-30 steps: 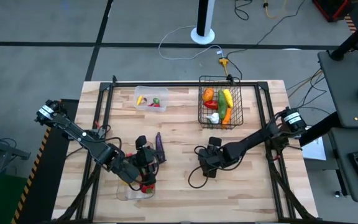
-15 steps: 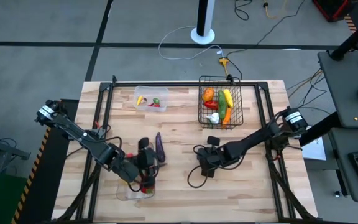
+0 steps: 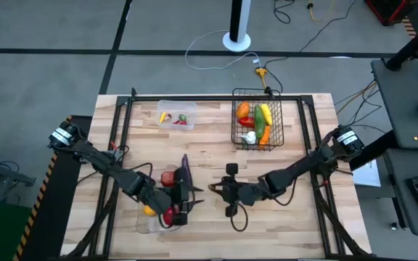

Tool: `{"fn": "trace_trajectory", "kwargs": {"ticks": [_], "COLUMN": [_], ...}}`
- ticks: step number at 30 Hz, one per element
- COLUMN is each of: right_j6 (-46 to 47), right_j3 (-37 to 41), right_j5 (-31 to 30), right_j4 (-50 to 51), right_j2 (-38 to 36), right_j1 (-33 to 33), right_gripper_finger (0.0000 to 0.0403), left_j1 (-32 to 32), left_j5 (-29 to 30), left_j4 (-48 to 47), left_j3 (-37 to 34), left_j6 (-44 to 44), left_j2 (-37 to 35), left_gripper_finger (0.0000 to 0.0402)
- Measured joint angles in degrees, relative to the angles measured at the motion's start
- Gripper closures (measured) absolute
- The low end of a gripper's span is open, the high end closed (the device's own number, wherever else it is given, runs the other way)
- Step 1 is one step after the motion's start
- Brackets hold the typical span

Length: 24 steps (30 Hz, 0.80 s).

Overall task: Sort produce into baskets
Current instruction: Put the date into the wire basket

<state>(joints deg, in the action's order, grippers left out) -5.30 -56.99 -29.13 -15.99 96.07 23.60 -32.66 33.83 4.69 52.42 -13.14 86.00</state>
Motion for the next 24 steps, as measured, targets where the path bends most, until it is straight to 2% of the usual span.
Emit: {"fn": "trace_trajectory", "kwargs": {"ticks": [4, 6, 8, 15, 21, 24], "right_j6": [-11.1, -15.8, -19.8, -28.7, -30.8, -31.7], "right_j3": [-0.4, -0.7, -0.8, -0.8, -1.5, -1.6], "right_j5": [-18.0, -24.5, -28.0, -32.3, -33.5, -33.9], "right_j4": [-2.7, -3.4, -4.6, -7.6, -7.5, -7.3], "right_j2": [0.0, 0.0, 0.0, 0.0, 0.0, 0.0], "right_j1": [3.2, 4.2, 5.0, 6.5, 6.7, 6.7], "right_gripper_finger": [0.0347, 0.0347, 0.0347, 0.0347, 0.0347, 0.0347], "left_j1": [1.6, 2.0, 2.6, 6.6, 11.0, 12.3], "left_j5": [0.4, 0.3, 0.3, -0.2, -9.5, -10.8], "left_j4": [0.9, 2.9, 5.0, 6.8, 10.6, 11.0], "left_j3": [0.0, 0.0, 0.0, 0.0, 0.0, 0.0], "left_j6": [-3.6, -4.3, -4.4, -7.3, -7.8, -7.7], "left_j2": [-0.1, -0.3, -0.3, -0.3, -0.3, -0.1], "left_gripper_finger": [0.0264, 0.0264, 0.0264, 0.0264, 0.0264, 0.0264]}}
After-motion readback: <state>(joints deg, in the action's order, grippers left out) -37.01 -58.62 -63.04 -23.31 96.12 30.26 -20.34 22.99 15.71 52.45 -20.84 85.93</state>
